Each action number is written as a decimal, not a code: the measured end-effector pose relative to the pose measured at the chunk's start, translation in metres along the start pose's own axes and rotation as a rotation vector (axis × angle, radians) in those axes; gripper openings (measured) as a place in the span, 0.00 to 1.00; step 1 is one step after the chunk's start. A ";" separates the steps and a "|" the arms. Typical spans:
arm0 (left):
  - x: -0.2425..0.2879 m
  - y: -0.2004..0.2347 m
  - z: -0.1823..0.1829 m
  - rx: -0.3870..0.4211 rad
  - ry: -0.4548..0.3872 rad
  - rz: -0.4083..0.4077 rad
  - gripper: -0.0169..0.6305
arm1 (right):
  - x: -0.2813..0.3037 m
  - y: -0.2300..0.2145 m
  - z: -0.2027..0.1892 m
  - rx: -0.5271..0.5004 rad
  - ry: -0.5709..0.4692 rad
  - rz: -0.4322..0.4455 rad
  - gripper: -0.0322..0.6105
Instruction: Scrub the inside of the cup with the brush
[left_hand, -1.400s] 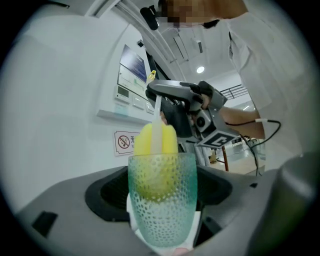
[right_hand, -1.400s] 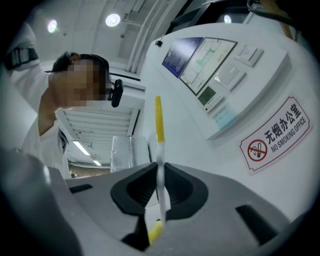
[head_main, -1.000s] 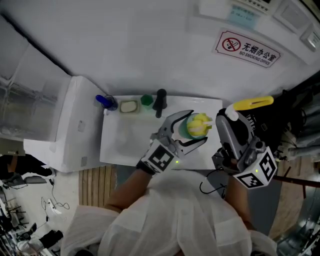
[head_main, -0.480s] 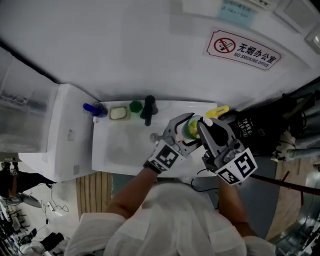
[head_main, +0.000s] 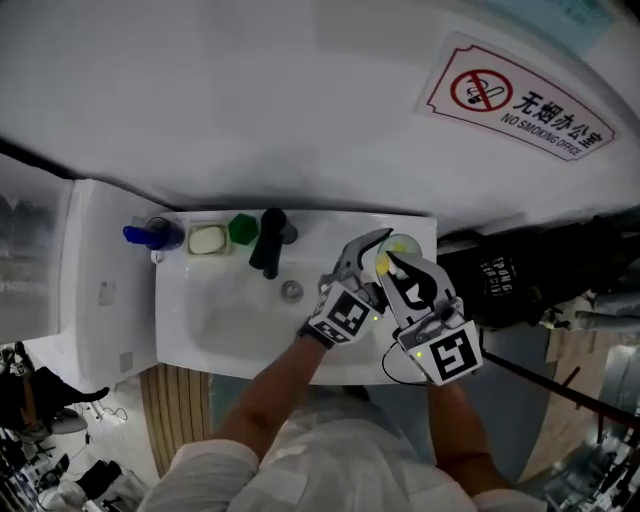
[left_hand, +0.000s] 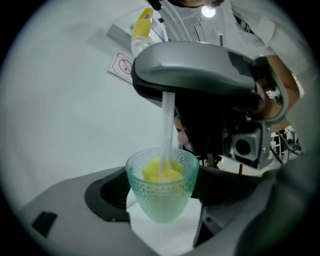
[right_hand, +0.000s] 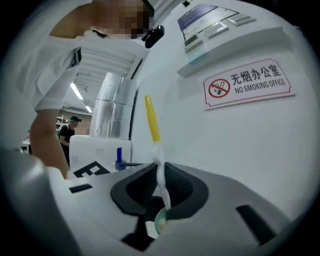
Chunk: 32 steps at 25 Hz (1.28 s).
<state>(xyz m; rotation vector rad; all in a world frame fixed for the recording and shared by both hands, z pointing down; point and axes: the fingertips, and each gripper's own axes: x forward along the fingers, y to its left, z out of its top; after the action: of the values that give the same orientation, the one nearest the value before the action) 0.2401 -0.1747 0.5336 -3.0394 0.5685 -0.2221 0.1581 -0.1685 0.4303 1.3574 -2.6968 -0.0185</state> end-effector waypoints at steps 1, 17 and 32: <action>0.006 0.002 -0.007 0.001 0.010 -0.003 0.60 | 0.002 -0.005 -0.010 0.009 0.008 -0.007 0.12; 0.052 0.009 -0.074 0.006 0.154 -0.038 0.60 | 0.008 -0.053 -0.070 0.073 0.030 -0.103 0.12; 0.051 0.009 -0.086 -0.051 0.215 -0.037 0.60 | -0.030 -0.084 0.009 0.110 -0.142 -0.231 0.12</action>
<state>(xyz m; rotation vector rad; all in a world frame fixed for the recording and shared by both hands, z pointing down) 0.2713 -0.2034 0.6245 -3.0987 0.5372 -0.5498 0.2423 -0.1954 0.4132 1.7571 -2.6716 0.0123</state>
